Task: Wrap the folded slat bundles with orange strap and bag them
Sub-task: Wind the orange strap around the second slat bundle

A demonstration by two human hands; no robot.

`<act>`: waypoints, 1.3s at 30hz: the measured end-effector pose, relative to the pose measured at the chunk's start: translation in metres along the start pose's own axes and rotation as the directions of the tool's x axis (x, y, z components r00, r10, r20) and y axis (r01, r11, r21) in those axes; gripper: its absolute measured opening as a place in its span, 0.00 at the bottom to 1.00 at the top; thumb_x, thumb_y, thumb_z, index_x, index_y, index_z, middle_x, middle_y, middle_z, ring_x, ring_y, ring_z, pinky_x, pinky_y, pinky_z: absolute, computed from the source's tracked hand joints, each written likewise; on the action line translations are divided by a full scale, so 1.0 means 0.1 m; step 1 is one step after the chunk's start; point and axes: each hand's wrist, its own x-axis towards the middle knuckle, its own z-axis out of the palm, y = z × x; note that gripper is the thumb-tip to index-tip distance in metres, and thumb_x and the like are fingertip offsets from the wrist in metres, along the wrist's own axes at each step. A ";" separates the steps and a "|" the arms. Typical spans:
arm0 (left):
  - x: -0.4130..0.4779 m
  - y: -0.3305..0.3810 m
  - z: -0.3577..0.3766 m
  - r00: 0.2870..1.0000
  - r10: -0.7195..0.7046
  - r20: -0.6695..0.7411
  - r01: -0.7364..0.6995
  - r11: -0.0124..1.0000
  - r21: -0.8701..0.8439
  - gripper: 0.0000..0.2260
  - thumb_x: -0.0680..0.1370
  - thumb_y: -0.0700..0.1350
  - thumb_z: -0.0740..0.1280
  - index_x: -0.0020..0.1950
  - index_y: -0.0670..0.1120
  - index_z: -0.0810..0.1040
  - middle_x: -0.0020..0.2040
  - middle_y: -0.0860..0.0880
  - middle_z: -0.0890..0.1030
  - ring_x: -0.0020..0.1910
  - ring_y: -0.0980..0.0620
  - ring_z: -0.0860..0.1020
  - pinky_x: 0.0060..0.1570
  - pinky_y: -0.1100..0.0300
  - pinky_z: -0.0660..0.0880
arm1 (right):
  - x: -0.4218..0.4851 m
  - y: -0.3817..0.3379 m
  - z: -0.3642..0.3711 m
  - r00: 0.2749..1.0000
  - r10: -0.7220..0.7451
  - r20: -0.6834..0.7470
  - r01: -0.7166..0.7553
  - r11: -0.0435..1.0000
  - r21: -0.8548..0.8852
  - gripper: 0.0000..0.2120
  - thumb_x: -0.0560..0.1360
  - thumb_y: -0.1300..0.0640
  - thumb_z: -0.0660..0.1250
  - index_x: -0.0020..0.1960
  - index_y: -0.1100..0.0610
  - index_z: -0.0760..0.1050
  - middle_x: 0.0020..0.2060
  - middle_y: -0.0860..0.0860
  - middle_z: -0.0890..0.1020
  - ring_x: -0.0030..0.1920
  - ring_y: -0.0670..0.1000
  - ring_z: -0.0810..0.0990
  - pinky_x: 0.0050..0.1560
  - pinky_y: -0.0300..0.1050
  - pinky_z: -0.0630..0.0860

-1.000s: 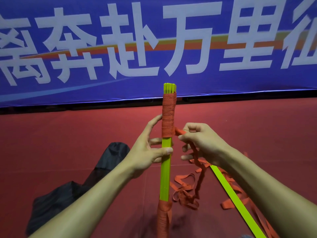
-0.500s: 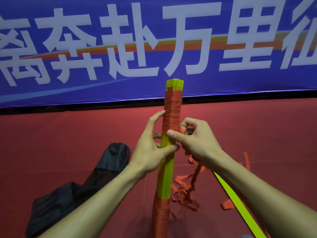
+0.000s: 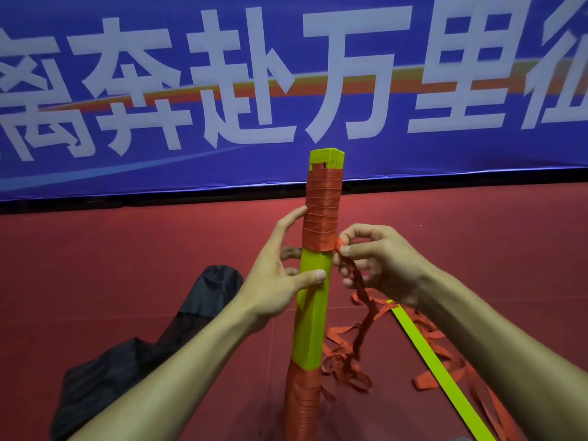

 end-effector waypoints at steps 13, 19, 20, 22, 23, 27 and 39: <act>-0.01 -0.04 -0.03 1.000 -0.016 -0.020 0.016 1.000 -0.003 0.41 0.71 0.29 0.75 0.70 0.68 0.66 0.52 0.50 0.83 0.45 0.50 0.82 0.43 0.58 0.81 | 0.05 0.07 -0.06 0.991 0.064 0.116 -0.074 0.994 0.083 0.10 0.70 0.69 0.70 0.40 0.59 0.70 0.29 0.52 0.76 0.29 0.49 0.74 0.32 0.44 0.79; 0.00 -0.07 -0.03 1.000 -0.002 -0.022 0.002 0.999 0.035 0.42 0.71 0.31 0.75 0.72 0.66 0.64 0.57 0.43 0.81 0.45 0.51 0.84 0.45 0.57 0.81 | 0.05 0.04 -0.06 0.997 0.030 0.071 -0.032 0.999 0.027 0.10 0.72 0.69 0.69 0.38 0.60 0.70 0.35 0.58 0.79 0.37 0.52 0.80 0.41 0.51 0.82; 0.00 -0.07 -0.03 1.000 -0.007 -0.026 0.008 0.999 0.034 0.42 0.71 0.31 0.75 0.72 0.67 0.64 0.57 0.43 0.81 0.45 0.50 0.84 0.45 0.57 0.81 | 0.04 0.03 -0.07 0.996 0.033 0.083 -0.036 0.999 0.034 0.09 0.72 0.69 0.69 0.39 0.60 0.71 0.34 0.58 0.79 0.36 0.53 0.80 0.42 0.52 0.82; 0.01 -0.08 -0.04 0.999 -0.005 -0.035 0.006 0.999 0.040 0.42 0.71 0.31 0.76 0.72 0.68 0.64 0.57 0.43 0.80 0.46 0.49 0.84 0.44 0.57 0.81 | 0.03 0.02 -0.09 0.992 0.048 0.114 -0.055 0.997 0.062 0.08 0.71 0.71 0.67 0.41 0.61 0.72 0.33 0.58 0.78 0.36 0.54 0.80 0.44 0.54 0.82; 0.01 -0.09 -0.05 0.999 -0.002 -0.038 0.004 0.999 0.043 0.42 0.71 0.32 0.76 0.72 0.68 0.64 0.57 0.43 0.80 0.46 0.49 0.84 0.44 0.57 0.81 | 0.02 0.01 -0.10 0.992 0.049 0.120 -0.058 0.996 0.070 0.08 0.72 0.73 0.67 0.41 0.61 0.72 0.32 0.57 0.77 0.35 0.53 0.80 0.44 0.56 0.82; 0.01 -0.10 -0.06 0.999 -0.011 -0.052 0.013 0.999 0.031 0.42 0.71 0.32 0.76 0.72 0.66 0.63 0.57 0.41 0.80 0.44 0.49 0.84 0.43 0.54 0.82 | 0.02 0.02 -0.08 0.998 0.021 0.059 -0.023 0.999 0.030 0.09 0.71 0.73 0.69 0.41 0.61 0.73 0.32 0.55 0.75 0.32 0.49 0.77 0.39 0.54 0.82; 0.00 -0.09 -0.02 0.994 0.031 -0.109 -0.021 0.996 0.087 0.42 0.71 0.32 0.76 0.70 0.66 0.62 0.56 0.44 0.81 0.44 0.42 0.82 0.44 0.49 0.83 | 0.02 0.05 0.16 0.971 -0.185 -0.149 0.153 0.967 -0.204 0.16 0.76 0.64 0.69 0.35 0.59 0.65 0.29 0.56 0.71 0.28 0.53 0.74 0.33 0.50 0.82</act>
